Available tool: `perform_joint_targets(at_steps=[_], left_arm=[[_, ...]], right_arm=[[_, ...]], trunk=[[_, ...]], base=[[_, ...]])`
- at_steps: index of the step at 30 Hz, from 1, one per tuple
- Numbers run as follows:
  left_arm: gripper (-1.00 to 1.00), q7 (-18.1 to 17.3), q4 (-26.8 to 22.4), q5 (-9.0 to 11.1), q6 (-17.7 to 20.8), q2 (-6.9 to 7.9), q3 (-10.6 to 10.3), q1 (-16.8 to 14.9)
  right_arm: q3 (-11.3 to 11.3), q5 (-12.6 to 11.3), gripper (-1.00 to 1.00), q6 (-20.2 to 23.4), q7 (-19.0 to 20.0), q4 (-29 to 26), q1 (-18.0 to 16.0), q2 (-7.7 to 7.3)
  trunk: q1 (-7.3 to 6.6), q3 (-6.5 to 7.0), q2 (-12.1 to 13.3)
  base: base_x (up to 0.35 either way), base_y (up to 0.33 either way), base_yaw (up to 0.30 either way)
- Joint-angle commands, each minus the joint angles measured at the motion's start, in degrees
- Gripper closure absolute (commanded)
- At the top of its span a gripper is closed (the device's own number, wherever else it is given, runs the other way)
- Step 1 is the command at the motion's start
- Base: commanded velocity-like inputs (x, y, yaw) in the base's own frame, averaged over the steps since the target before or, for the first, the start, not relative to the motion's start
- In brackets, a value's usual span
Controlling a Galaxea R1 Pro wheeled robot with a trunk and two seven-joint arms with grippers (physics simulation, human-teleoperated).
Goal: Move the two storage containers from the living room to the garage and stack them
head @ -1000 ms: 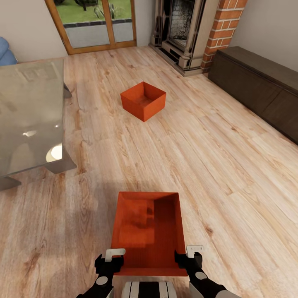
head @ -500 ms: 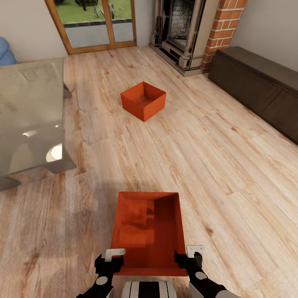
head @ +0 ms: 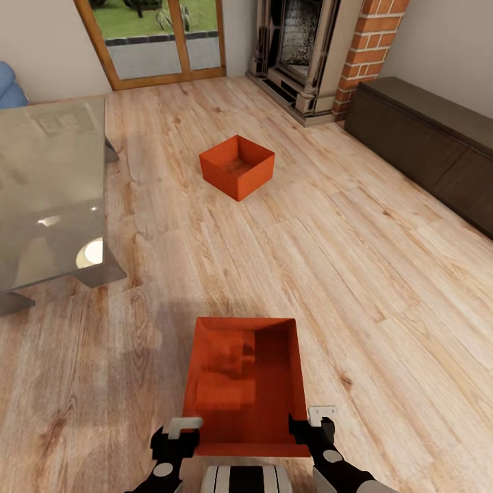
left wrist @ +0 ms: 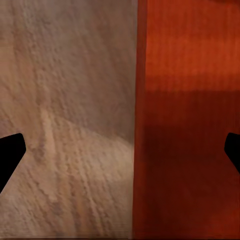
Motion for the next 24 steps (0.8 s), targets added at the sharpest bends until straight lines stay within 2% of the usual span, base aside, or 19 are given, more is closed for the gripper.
perform_joint_targets(at_steps=[1,24], left_arm=[[-1.00,0.48,0.55,0.01,-0.13,0.13,-0.45,-0.04],[-1.00,0.48,1.14,0.07,-0.16,0.17,-0.45,-0.01]], right_arm=[[0.50,-0.46,-1.00,-0.18,-0.23,0.05,-0.03,0.01],[0.50,-0.45,-1.00,-0.53,-0.23,0.05,-0.02,0.00]], trunk=[[-0.01,-0.03,-0.01],[-0.01,-0.03,-0.01]], base=[[0.000,0.000,0.000],[0.000,0.000,0.000]])
